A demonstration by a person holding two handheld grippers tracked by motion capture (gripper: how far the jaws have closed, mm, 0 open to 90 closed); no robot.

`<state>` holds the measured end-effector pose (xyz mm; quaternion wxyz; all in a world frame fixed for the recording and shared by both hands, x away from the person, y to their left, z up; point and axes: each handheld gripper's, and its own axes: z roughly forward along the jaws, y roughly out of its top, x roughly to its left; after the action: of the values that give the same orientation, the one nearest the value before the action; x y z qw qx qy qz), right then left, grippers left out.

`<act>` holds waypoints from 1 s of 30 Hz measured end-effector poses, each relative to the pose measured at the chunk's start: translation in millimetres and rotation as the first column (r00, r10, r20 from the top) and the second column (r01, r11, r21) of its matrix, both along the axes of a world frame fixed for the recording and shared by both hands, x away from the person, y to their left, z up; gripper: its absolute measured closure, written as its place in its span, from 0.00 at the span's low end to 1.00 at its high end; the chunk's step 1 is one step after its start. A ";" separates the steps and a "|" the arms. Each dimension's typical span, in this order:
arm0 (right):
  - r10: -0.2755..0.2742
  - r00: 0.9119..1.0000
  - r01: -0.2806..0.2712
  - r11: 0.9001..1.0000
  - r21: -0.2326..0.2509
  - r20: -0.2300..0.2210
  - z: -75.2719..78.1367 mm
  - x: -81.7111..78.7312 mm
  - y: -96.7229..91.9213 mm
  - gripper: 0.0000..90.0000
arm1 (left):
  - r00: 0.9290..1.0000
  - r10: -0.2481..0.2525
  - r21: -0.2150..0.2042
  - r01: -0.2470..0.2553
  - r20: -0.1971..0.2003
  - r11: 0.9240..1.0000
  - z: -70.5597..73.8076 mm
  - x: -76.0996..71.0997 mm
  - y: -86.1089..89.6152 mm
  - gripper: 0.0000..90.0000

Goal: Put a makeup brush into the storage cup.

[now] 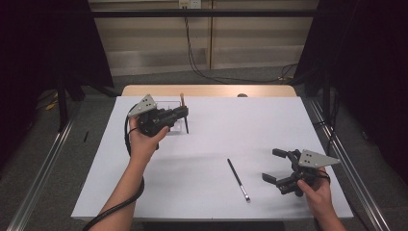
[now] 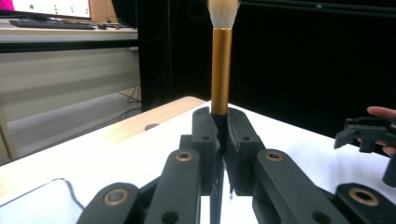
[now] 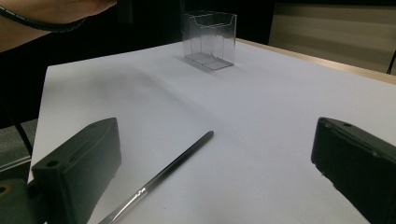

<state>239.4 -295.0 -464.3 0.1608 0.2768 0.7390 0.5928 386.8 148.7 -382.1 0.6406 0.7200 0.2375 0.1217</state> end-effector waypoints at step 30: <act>0.007 1.000 -0.007 1.000 -0.007 0.000 -0.2 0.3 1.9 0.01 | 0.987 0.158 0.031 -0.159 0.019 0.987 5.4 27.8 33.1 0.93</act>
<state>239.7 -293.1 -464.5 0.1598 0.2738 0.7421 0.5906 414.6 181.8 -376.8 0.6190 0.7081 0.2868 0.1821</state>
